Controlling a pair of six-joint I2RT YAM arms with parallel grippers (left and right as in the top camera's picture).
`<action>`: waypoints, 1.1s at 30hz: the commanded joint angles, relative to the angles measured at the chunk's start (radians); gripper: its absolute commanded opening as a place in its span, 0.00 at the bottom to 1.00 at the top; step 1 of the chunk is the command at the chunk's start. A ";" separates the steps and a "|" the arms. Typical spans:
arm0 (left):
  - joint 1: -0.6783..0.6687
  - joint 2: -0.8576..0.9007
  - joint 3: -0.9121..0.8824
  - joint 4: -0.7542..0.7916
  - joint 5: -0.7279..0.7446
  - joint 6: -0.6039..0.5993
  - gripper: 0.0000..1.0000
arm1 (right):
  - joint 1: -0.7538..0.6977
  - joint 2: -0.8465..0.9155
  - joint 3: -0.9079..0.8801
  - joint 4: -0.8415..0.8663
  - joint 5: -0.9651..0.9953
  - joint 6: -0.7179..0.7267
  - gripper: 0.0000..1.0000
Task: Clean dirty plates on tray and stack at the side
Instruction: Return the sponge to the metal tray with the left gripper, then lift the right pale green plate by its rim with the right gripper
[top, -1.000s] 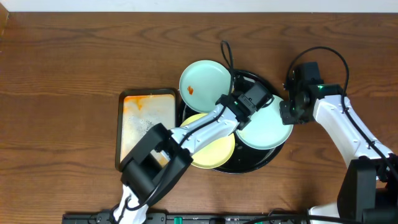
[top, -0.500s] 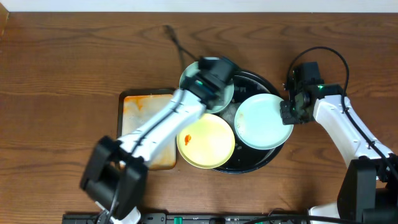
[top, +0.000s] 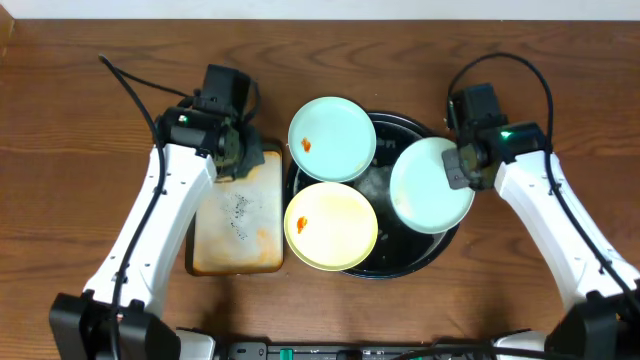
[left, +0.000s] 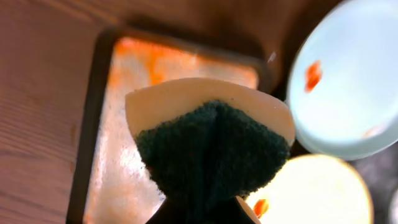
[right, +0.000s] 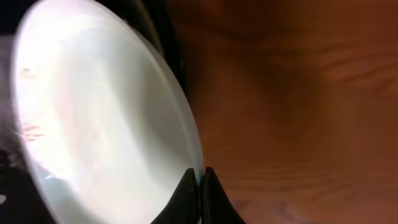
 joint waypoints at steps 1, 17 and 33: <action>0.044 0.009 -0.077 0.003 0.094 0.143 0.08 | 0.053 -0.018 0.045 -0.014 0.133 0.014 0.01; 0.190 0.009 -0.182 0.045 0.100 0.130 0.17 | 0.364 -0.020 0.059 -0.037 0.659 -0.038 0.01; 0.190 0.009 -0.182 0.045 0.100 0.131 0.60 | 0.452 -0.020 0.060 -0.045 0.779 -0.046 0.01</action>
